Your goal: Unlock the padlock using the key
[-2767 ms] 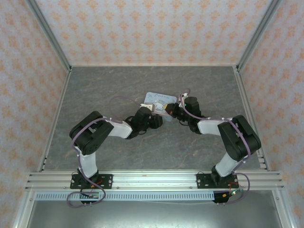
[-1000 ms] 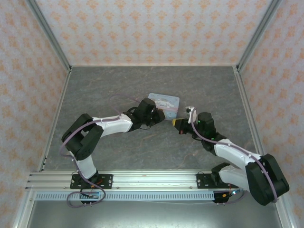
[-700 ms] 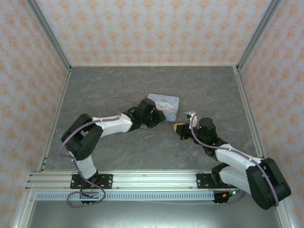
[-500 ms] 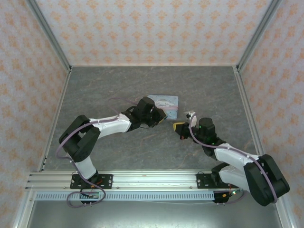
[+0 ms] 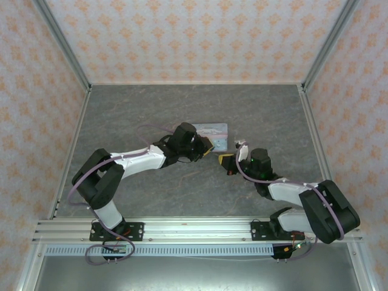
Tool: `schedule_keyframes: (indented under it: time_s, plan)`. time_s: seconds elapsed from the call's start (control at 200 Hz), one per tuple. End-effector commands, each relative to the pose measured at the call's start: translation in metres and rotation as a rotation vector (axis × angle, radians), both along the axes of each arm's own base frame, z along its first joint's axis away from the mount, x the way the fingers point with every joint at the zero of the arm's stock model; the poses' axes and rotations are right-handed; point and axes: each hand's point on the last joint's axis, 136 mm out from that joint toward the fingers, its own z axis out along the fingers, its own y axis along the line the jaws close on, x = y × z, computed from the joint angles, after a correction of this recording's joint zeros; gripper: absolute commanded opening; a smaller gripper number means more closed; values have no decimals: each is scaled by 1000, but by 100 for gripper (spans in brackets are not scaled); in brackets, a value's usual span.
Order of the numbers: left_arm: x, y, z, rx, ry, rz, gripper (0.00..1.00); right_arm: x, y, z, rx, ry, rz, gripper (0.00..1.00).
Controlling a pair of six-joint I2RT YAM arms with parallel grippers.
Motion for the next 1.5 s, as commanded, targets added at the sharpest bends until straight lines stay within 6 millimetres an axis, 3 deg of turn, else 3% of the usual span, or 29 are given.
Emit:
schedule_keyframes:
  time_s: [0.0, 1.216, 1.496]
  plan:
    - [-2, -7, 31, -73, -48, -11, 7, 13, 6, 26, 46, -91, -6, 0]
    - [-4, -7, 31, -69, -38, -17, 7, 22, 17, 36, 102, -112, 23, 0]
    - [-6, -12, 43, -113, -45, -32, 7, 25, 20, 43, 139, -139, 31, 0]
